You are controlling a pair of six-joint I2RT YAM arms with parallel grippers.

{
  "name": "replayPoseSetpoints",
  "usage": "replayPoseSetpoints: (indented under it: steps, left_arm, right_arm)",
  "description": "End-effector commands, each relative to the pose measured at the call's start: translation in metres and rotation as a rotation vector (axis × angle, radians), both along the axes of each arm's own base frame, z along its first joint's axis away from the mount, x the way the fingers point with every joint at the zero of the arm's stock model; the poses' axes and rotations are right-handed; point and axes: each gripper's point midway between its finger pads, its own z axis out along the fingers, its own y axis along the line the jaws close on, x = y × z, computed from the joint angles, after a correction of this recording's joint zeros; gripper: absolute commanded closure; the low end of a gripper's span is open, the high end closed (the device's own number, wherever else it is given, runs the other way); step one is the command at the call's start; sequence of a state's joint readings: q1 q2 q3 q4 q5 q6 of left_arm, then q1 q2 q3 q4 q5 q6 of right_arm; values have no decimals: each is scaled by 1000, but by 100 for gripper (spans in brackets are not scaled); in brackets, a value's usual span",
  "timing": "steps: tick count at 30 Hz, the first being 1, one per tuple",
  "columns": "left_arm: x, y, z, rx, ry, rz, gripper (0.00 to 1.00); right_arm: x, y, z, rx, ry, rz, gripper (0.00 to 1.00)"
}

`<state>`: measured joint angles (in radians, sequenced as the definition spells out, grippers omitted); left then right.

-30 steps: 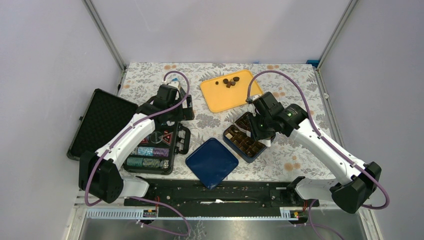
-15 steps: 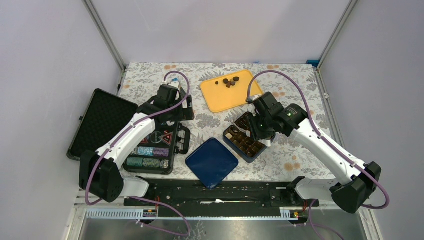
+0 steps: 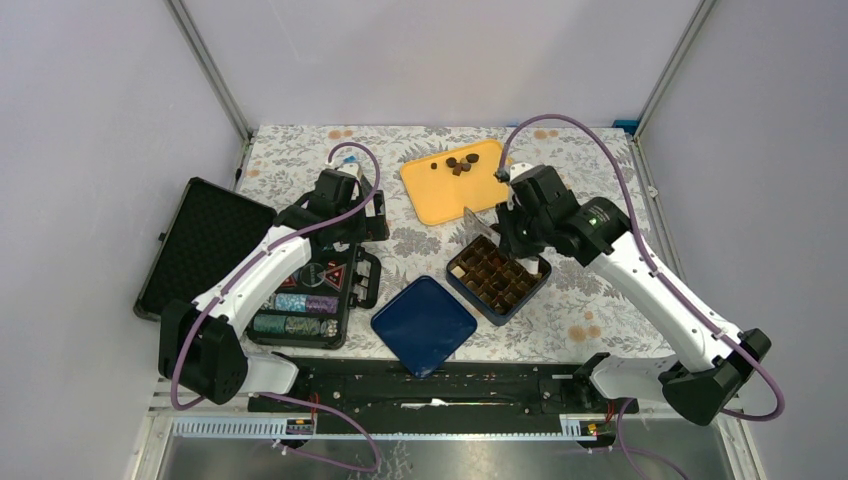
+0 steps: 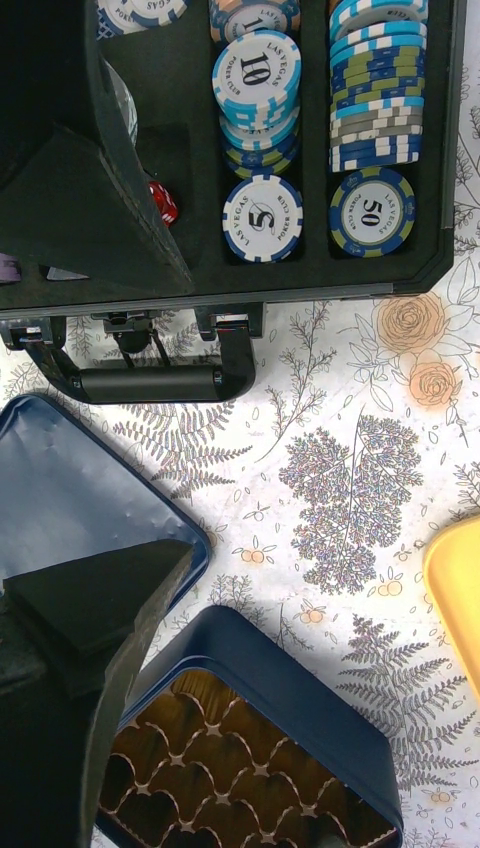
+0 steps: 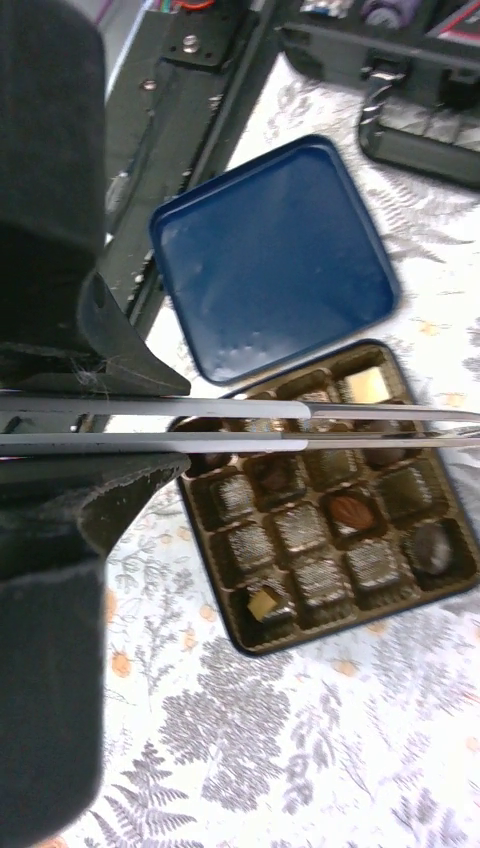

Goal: Pack the chocolate

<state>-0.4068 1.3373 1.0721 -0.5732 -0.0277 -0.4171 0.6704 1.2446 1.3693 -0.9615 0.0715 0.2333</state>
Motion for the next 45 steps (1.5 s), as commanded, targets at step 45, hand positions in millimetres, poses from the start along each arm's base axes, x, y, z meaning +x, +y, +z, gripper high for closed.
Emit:
replayPoseSetpoints:
  steps: [45]
  left_arm:
    - [-6, 15, 29, 25, -116, 8, 1]
  right_arm:
    - [231, 61, -98, -193, -203, -235, 55]
